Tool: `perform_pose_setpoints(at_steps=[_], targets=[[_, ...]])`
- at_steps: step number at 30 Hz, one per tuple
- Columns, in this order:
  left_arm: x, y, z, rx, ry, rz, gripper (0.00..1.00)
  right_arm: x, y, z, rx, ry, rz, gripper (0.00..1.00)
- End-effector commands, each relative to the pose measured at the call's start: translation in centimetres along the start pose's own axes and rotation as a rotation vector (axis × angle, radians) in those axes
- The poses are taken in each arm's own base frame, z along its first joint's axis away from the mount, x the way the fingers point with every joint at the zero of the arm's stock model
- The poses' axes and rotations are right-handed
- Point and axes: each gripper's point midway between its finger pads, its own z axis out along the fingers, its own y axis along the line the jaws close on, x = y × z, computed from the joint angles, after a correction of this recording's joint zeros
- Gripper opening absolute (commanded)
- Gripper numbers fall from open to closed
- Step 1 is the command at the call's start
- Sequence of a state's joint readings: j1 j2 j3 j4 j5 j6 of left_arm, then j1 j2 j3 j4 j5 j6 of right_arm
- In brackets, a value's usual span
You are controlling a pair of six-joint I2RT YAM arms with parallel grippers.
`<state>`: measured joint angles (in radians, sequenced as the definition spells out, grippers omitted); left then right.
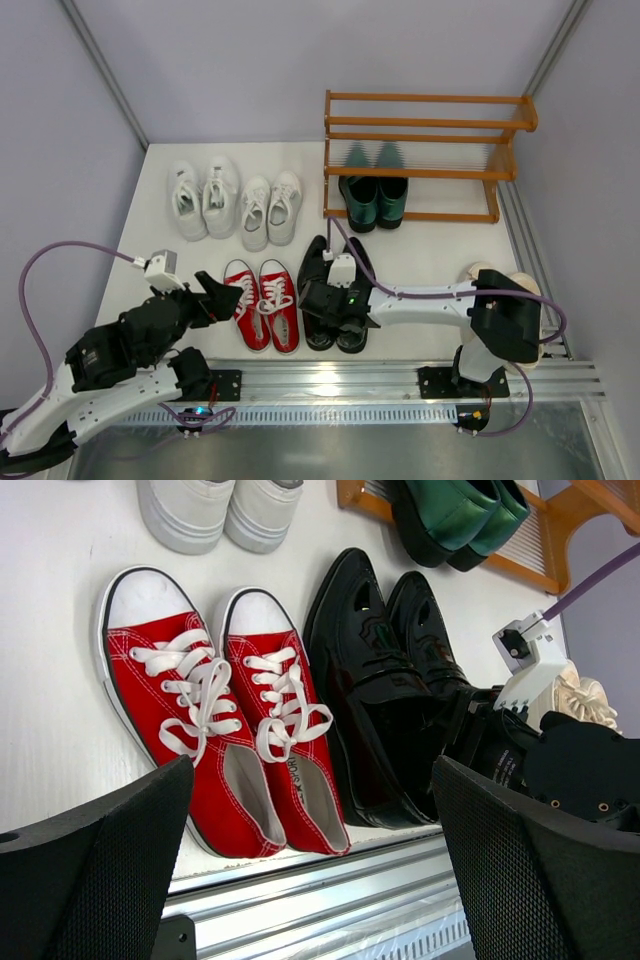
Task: Place and organize the shoes onto the shoe shelf
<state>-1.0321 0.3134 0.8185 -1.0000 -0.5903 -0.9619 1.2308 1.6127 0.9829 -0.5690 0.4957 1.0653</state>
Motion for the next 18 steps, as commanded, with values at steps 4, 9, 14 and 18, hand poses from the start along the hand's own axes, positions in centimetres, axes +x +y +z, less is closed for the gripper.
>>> perform_pose_setpoints(at_steps=[4,9,14,18], targets=[[-0.4,0.1,0.0,0.0,-0.025,-0.011,1.0,3.9,-0.5,1.5,0.009,0.117,0.023,0.04],[-0.5,0.4,-0.2,-0.002,-0.034,-0.017,0.99,4.0,-4.3,-0.9,0.029,0.109,0.005,0.04],[-0.5,0.5,-0.1,-0.002,-0.04,-0.021,1.0,2.3,-7.8,-4.3,0.029,0.043,0.005,0.04],[-0.3,0.4,0.2,-0.005,-0.033,-0.018,1.0,-0.4,-10.1,-7.7,0.025,-0.056,0.036,0.04]])
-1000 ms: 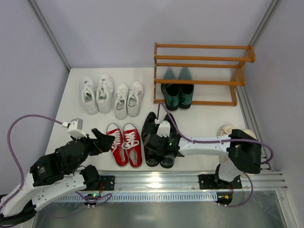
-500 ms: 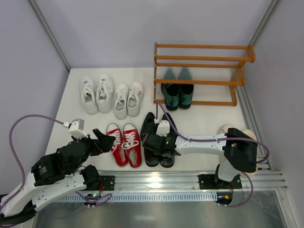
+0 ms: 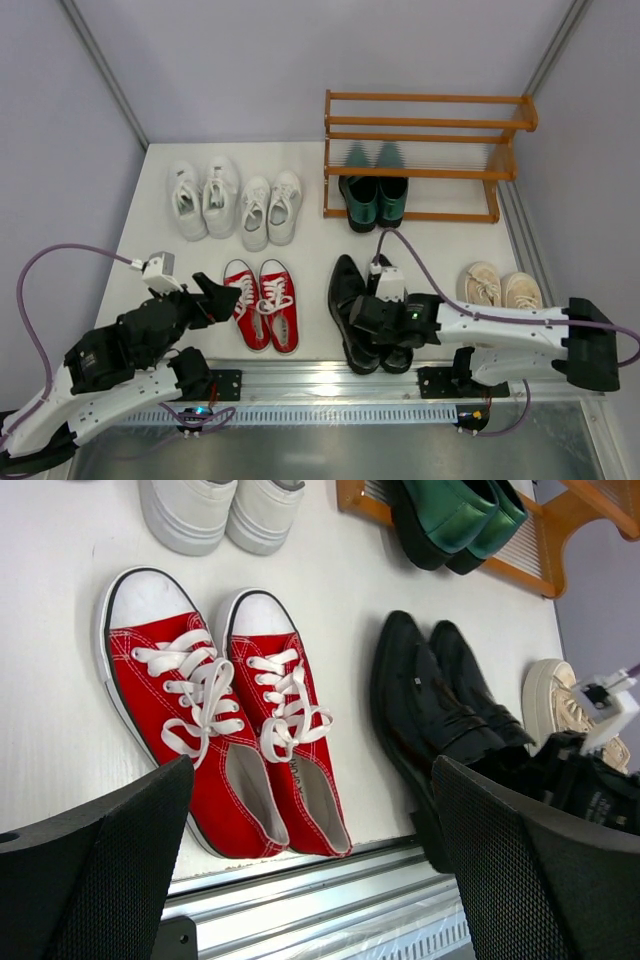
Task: Place and organize the shoes onto the shoe shelf
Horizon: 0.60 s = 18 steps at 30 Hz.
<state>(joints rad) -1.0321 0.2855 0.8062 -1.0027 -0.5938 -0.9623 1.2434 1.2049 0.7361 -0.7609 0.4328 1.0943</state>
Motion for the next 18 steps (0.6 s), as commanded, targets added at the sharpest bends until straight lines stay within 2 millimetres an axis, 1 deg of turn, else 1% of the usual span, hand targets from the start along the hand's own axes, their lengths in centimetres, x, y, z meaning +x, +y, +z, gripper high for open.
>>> perform_pose_setpoints(at_steps=[1,2,3,4,5,6,7,8,9,10,11,13,14,16,18], targets=[[-0.4,-0.1,0.4,-0.005,-0.027,-0.013,1.0,-4.0,-2.4,-4.0,0.015,-0.158,0.059,0.04],[-0.3,-0.2,0.4,-0.005,-0.025,-0.011,1.0,-4.0,-3.8,-4.6,0.053,-0.162,0.062,0.04],[-0.2,-0.2,0.5,-0.004,-0.022,-0.008,1.0,-5.1,-4.4,-5.5,0.063,-0.207,0.081,0.04],[-0.2,-0.3,0.5,-0.004,-0.022,-0.008,1.0,-5.6,-5.0,-6.3,0.064,-0.23,0.099,0.04],[-0.2,-0.3,0.5,-0.002,-0.021,-0.009,1.0,-5.6,-6.5,-6.9,0.109,-0.235,0.092,0.04],[-0.1,-0.3,0.6,-0.001,-0.019,-0.009,1.0,-6.2,-6.8,-7.6,0.11,-0.258,0.126,0.04],[-0.1,-0.4,0.6,0.002,-0.019,-0.011,1.0,-7.0,-7.5,-8.2,0.131,-0.294,0.139,0.04],[-0.1,-0.4,0.6,0.004,-0.018,-0.012,1.0,-7.2,-8.8,-8.8,0.164,-0.306,0.14,0.04],[0.0,-0.5,0.6,0.007,-0.017,-0.012,1.0,-7.8,-9.1,-9.5,0.17,-0.325,0.167,0.04],[0.0,-0.5,0.6,0.008,-0.014,-0.012,1.0,-8.3,-9.6,-9.8,0.189,-0.343,0.176,0.04],[0.0,-0.5,0.6,0.01,-0.013,-0.012,1.0,-8.8,-11.0,-10.3,0.24,-0.36,0.185,0.04],[0.0,-0.6,0.5,0.017,-0.011,-0.015,1.0,-9.8,-12.1,-11.2,0.276,-0.37,0.203,0.04],[0.0,-0.6,0.5,0.018,-0.009,-0.015,1.0,-10.6,-13.0,-11.6,0.306,-0.373,0.243,0.04],[0.0,-0.7,0.4,0.023,-0.009,-0.017,0.99,-11.3,-14.0,-12.1,0.331,-0.377,0.227,0.04],[0.0,-0.7,0.3,0.029,-0.01,-0.019,1.0,-12.3,-15.3,-13.0,0.354,-0.4,0.278,0.04]])
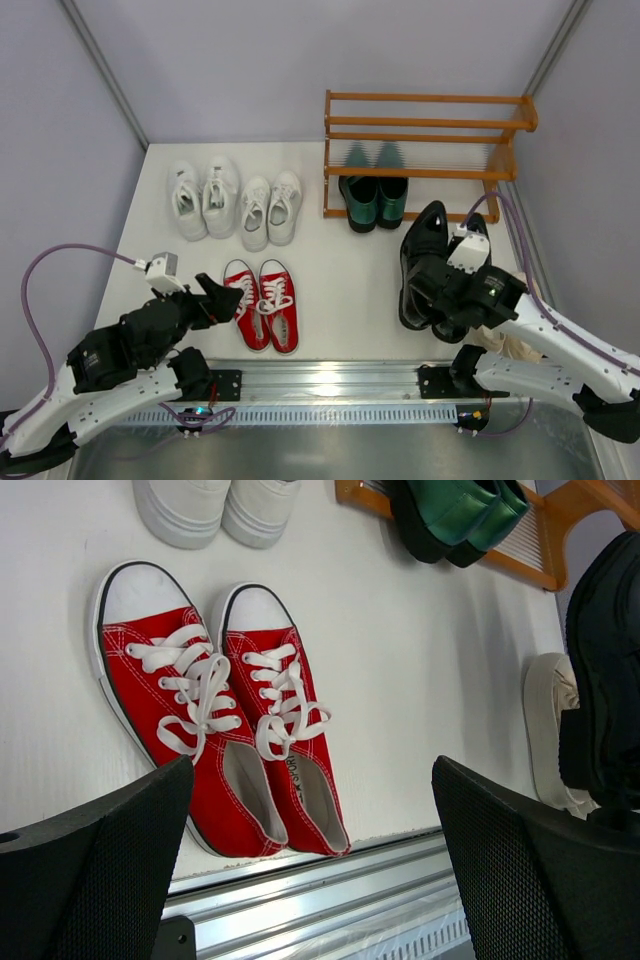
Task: Place and organize the shoes onto the shoe shelf
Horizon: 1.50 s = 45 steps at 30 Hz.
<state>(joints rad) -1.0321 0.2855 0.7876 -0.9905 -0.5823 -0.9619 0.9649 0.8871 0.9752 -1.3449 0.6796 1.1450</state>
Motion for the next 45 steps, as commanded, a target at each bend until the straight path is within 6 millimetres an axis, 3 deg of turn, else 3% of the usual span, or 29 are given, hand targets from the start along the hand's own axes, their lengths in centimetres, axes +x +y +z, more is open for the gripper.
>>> perform_pose_setpoints(at_steps=[1,4,18,25,38,45], targets=[[-0.6,-0.7,-0.1,0.028,-0.024,-0.025,1.0,-5.7,-2.8,-1.5,0.052,-0.178,0.012,0.04],[-0.7,-0.7,-0.2,0.034,-0.027,-0.027,1.0,-7.1,-3.3,-1.4,0.057,-0.172,0.012,0.04],[-1.3,-0.5,-0.8,0.061,-0.056,-0.026,1.0,-7.6,-1.5,0.1,-0.068,-0.065,-0.044,0.04],[-1.9,-0.5,-1.2,0.074,-0.08,-0.021,1.0,-7.9,-0.9,3.9,-0.099,0.014,-0.047,0.04],[-2.9,0.0,-2.4,0.109,-0.126,-0.042,1.0,-13.8,-1.3,10.3,-0.064,-0.088,-0.066,0.04],[-3.3,-0.2,-2.9,0.127,-0.131,-0.053,1.0,-16.4,-1.5,14.8,-0.076,-0.05,-0.006,0.04]])
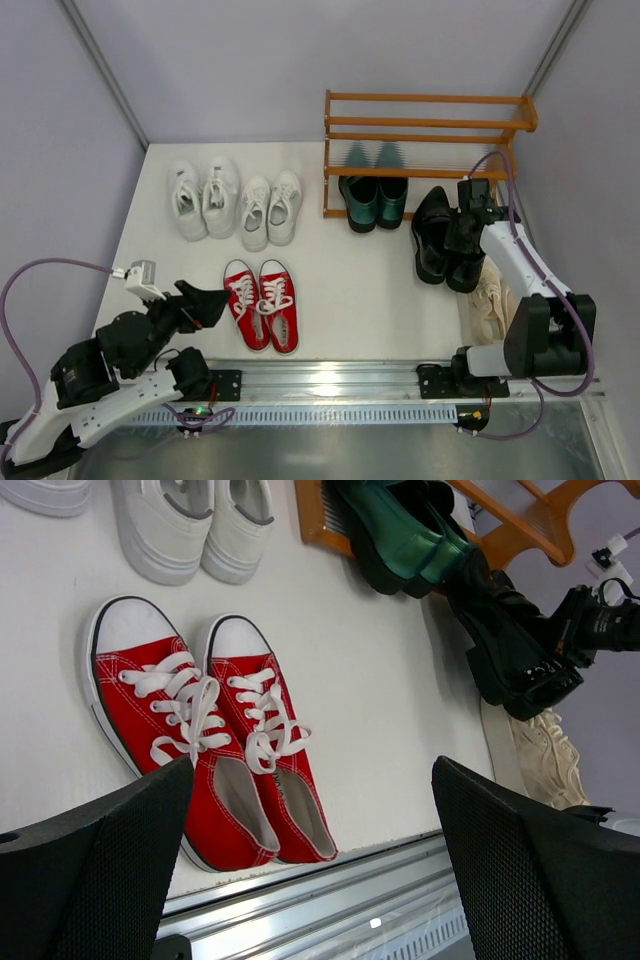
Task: Place and organize the shoes onto the shoe shelf
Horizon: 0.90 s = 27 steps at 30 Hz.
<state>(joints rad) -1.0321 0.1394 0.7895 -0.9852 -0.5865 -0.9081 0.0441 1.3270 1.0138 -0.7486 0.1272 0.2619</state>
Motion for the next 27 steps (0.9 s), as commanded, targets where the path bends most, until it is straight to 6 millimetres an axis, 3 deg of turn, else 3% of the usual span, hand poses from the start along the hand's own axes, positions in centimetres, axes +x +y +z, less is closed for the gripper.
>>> perform_pose_setpoints(at_steps=[1,4,5,11,17,23,26,27], targets=[[-1.7,-0.7,-0.7,0.03,-0.048,-0.019,1.0,-8.4,1.2,-1.2,-0.063,-0.263,0.02,0.04],[-2.0,-0.8,-0.9,0.036,-0.049,-0.019,1.0,-9.8,0.8,-0.6,-0.034,-0.344,-0.007,0.04],[-2.0,-0.9,-1.0,0.038,-0.049,-0.022,0.99,-11.0,0.9,-1.2,-0.04,-0.41,-0.007,0.04],[-1.5,-1.5,-0.9,0.069,-0.026,-0.038,1.0,-12.4,0.7,-2.1,-0.046,-0.533,-0.056,0.04],[-1.5,-1.8,-1.2,0.09,-0.02,-0.043,0.99,-13.5,1.6,-1.0,-0.061,-0.495,-0.117,0.04],[-1.6,-1.7,-1.7,0.103,-0.023,-0.056,1.0,-16.1,2.8,-0.3,-0.095,-0.54,-0.168,0.04],[-1.6,-1.5,-1.9,0.105,-0.024,-0.063,1.0,-17.7,2.9,-0.6,-0.084,-0.605,-0.195,0.04],[-1.8,-1.4,-2.1,0.109,-0.031,-0.068,1.0,-18.2,1.9,-0.6,-0.067,-0.621,-0.188,0.04]])
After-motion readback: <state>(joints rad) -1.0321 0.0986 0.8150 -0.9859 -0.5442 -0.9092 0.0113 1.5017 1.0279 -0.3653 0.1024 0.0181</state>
